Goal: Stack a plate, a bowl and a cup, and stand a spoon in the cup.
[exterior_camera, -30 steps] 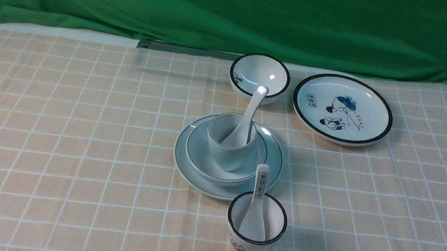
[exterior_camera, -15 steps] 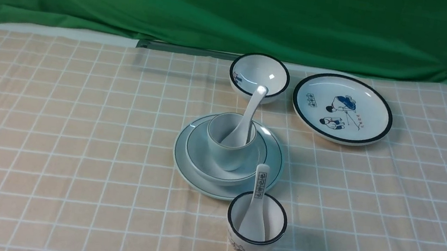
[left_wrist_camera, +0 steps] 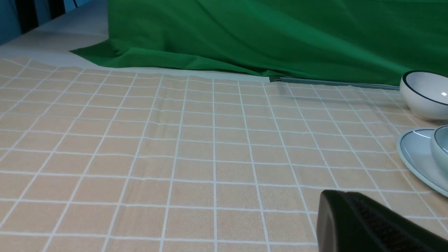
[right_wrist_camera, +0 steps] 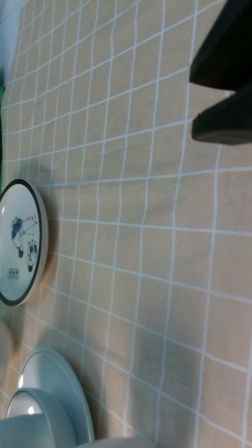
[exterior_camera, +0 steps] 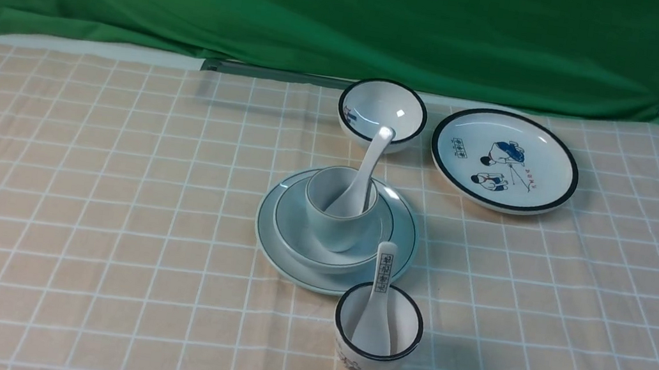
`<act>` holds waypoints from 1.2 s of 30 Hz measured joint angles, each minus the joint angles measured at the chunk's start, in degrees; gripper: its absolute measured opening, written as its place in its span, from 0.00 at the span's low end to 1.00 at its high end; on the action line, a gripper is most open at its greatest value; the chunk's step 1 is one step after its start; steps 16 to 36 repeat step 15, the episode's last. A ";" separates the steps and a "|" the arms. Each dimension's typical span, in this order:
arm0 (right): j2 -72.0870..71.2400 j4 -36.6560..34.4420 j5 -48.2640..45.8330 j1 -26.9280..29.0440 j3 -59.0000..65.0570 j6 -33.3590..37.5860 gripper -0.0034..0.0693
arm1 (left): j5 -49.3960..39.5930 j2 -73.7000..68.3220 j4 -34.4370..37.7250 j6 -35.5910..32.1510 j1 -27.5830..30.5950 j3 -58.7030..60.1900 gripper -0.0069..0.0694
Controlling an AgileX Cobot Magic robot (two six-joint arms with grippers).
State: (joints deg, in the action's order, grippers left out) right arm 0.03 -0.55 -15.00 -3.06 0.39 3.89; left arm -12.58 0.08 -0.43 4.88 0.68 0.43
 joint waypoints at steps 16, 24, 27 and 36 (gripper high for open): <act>0.00 0.00 0.00 0.00 0.00 0.00 0.35 | 0.00 0.00 0.00 0.00 0.00 0.00 0.10; 0.00 0.00 0.00 0.00 0.00 0.00 0.35 | 0.00 0.00 0.00 0.00 0.00 0.00 0.10; 0.00 0.00 0.00 0.00 0.00 0.00 0.35 | 0.00 0.00 0.00 0.00 0.00 0.00 0.10; 0.00 0.00 0.00 0.00 0.00 0.00 0.35 | 0.00 0.00 0.00 0.00 0.00 0.00 0.10</act>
